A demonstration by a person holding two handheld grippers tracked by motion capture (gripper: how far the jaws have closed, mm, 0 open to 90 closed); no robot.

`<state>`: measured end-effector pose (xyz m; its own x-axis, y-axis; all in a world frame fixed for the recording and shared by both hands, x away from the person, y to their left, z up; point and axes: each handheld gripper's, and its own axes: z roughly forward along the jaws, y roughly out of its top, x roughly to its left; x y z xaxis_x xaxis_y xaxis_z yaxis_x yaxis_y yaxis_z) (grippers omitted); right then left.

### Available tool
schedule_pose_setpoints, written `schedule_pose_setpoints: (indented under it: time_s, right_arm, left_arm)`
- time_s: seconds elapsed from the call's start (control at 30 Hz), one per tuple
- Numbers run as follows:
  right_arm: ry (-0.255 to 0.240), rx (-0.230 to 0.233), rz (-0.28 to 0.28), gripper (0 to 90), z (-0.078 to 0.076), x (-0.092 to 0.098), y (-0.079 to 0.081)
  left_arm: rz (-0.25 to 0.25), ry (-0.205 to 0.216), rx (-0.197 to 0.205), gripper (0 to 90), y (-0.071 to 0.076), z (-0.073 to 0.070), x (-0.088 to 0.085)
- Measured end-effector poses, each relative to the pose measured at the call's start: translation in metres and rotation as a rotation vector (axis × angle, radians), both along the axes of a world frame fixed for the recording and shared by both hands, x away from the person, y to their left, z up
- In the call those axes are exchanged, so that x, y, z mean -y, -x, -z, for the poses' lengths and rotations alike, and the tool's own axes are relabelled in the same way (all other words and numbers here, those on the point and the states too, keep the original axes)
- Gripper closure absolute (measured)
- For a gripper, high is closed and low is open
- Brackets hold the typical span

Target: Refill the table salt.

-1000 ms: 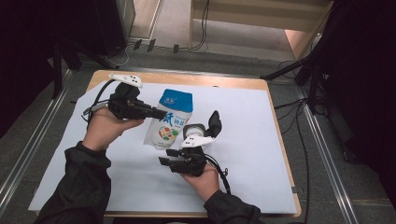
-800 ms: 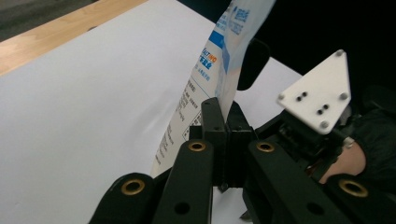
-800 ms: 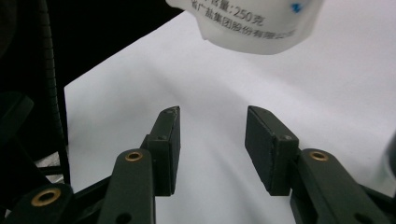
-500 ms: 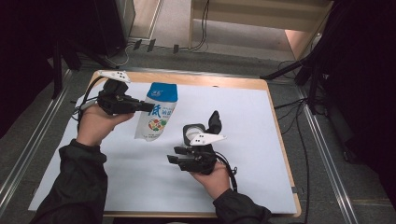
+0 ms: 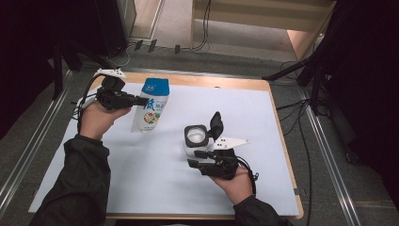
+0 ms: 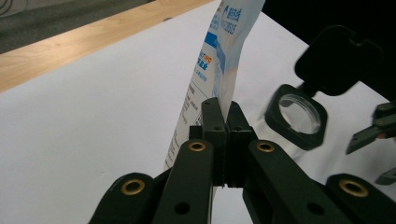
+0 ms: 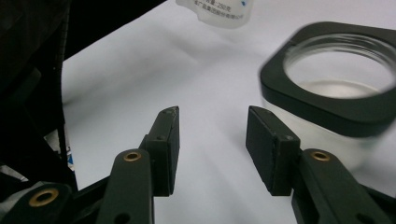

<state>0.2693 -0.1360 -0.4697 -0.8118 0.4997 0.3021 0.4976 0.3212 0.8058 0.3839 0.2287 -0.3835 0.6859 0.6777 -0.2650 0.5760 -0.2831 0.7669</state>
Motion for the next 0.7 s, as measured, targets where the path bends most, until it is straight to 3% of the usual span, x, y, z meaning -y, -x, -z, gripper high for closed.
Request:
schedule_pose_setpoints:
  time_s: [0.23, 0.33, 0.4, 0.6, 0.7]
  right_arm:
    - [-0.005, -0.018, 0.047, 54.3, -0.001, 0.024, -0.001]
    - [0.005, -0.018, 0.062, 54.2, -0.001, 0.030, -0.002]
    - [0.004, -0.017, 0.072, 54.2, -0.001, 0.033, -0.004]
    - [0.011, 0.002, 0.071, 54.2, -0.003, 0.037, -0.006]
    - [0.021, 0.017, 0.061, 54.2, -0.004, 0.038, -0.007]
  left_arm:
    - [-0.082, -0.031, 0.028, 90.0, -0.015, 0.019, -0.013]
    - [-0.104, -0.036, 0.016, 90.0, -0.018, 0.030, -0.019]
    - [-0.114, -0.004, 0.016, 90.0, -0.017, 0.033, -0.023]
    - [-0.118, 0.006, 0.014, 90.0, -0.008, 0.036, -0.031]
    - [-0.125, -0.009, 0.015, 90.0, -0.004, 0.037, -0.035]
